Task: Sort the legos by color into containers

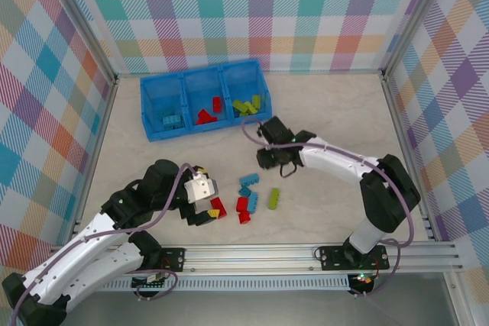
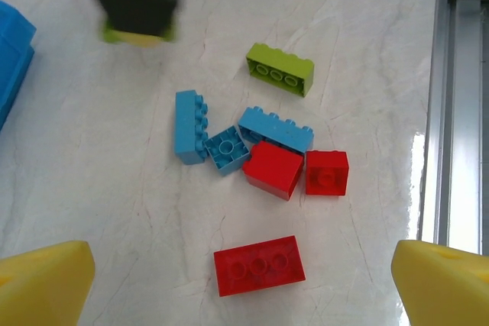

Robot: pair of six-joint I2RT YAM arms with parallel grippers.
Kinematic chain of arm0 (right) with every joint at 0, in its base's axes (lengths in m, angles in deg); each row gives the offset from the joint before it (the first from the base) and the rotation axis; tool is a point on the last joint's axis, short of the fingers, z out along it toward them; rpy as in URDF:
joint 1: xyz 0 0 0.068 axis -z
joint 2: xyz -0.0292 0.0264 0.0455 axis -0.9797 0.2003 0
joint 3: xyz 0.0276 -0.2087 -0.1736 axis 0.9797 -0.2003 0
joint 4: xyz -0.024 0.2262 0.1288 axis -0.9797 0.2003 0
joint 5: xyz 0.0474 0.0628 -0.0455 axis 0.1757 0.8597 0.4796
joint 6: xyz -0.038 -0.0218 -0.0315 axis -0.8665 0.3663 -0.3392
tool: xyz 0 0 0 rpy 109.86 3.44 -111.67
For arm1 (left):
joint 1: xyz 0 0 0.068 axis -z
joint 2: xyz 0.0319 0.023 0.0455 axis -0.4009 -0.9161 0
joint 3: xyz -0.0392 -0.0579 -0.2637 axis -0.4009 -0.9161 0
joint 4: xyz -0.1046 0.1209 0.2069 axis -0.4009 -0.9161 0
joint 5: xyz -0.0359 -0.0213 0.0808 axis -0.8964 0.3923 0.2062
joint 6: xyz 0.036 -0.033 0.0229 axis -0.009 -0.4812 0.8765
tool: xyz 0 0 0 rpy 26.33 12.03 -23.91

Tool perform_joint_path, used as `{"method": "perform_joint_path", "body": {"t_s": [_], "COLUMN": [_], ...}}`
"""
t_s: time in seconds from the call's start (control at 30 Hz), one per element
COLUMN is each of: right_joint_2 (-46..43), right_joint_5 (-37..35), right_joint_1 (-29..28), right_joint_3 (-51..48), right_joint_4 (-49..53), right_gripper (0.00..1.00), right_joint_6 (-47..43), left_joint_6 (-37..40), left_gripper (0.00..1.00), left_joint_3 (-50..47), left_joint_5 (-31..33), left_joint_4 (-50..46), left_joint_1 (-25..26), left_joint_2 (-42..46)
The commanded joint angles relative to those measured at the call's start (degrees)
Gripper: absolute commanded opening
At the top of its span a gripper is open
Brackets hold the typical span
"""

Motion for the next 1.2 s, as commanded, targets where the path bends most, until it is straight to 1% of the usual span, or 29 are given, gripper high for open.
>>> {"method": "perform_joint_path", "body": {"t_s": [0.0, 0.1, 0.17, 0.23, 0.33, 0.4, 0.47, 0.53, 0.6, 0.7, 0.8, 0.87, 0.9, 0.93, 1.0, 1.1, 1.13, 1.17], "right_joint_2": [3.71, 11.74, 17.41, 22.30, 27.87, 29.88, 30.74, 30.81, 30.42, 28.44, 25.51, 21.73, 19.47, 16.27, 9.32, -1.65, -5.08, -7.96], "right_joint_5": [-1.07, -3.01, -4.34, -4.30, -3.78, -3.38, -2.31, -2.14, -2.05, -2.16, -1.68, -0.65, 0.23, 2.03, 6.34, 14.88, 18.66, 22.70], "right_joint_1": [0.94, 3.20, 4.62, 5.37, 5.92, 6.19, 6.55, 6.73, 6.82, 6.91, 7.00, 6.99, 7.00, 7.00, 7.04, 7.01, 6.91, 6.91], "right_joint_3": [11.30, 20.33, 25.77, 30.87, 35.78, 37.22, 37.39, 37.53, 38.06, 37.62, 36.57, 34.03, 32.24, 29.51, 23.15, 14.62, 12.15, 10.07], "right_joint_4": [-8.94, -12.64, -14.18, -13.45, -12.99, -13.15, -13.69, -14.17, -13.54, -13.36, -12.29, -11.24, -10.74, -10.16, -9.35, -5.31, -2.44, 0.87], "right_gripper": [0.18, 0.18, 0.18, 0.19, 0.21, 0.23, 0.29, 0.39, 0.46, 0.48, 0.49, 0.49, 0.50, 0.53, 0.61, 0.77, 0.81, 0.86], "right_joint_6": [-5.47, -9.33, -11.44, -12.43, -12.34, -11.76, -11.77, -12.04, -12.44, -12.76, -12.76, -11.88, -11.27, -10.77, -10.25, -9.07, -8.50, -8.36], "left_joint_6": [1.40, -1.54, -6.77, -10.69, -14.69, -16.93, -20.12, -22.50, -23.57, -29.26, -38.30, -49.85, -55.49, -61.74, -71.72, -86.88, -91.45, -92.89], "left_gripper": [1.00, 1.00, 1.00, 1.00, 1.00, 1.00, 1.00, 1.00, 1.00, 1.00, 1.00, 1.00, 1.00, 1.00, 0.99, 0.93, 0.90, 0.89], "left_joint_3": [-0.67, -0.92, -1.72, -2.39, -2.13, -1.60, -0.86, 0.21, 2.13, 5.76, 8.38, 10.22, 10.72, 11.26, 11.48, 9.19, 8.33, 7.17], "left_joint_5": [-1.32, 0.20, 1.02, 1.44, 4.28, 6.13, 8.06, 9.94, 12.13, 17.07, 22.83, 29.38, 31.17, 31.68, 30.39, 29.24, 28.69, 26.72], "left_joint_4": [2.51, 3.22, 5.20, 6.55, 7.51, 7.89, 8.39, 7.87, 5.79, 2.57, -0.42, -3.31, -4.94, -7.03, -10.05, -13.25, -14.82, -14.46], "left_joint_1": [0.54, 0.42, 0.42, 0.38, 0.38, 0.29, 0.21, 0.20, 0.15, 0.20, 0.20, 0.18, 0.20, 0.20, 0.48, 0.86, 0.99, 1.01], "left_joint_2": [1.13, 1.95, 2.78, 3.31, 2.79, 2.16, 1.43, 0.38, -1.18, -4.45, -7.90, -9.68, -10.33, -11.06, -11.89, -12.49, -12.83, -13.40]}}
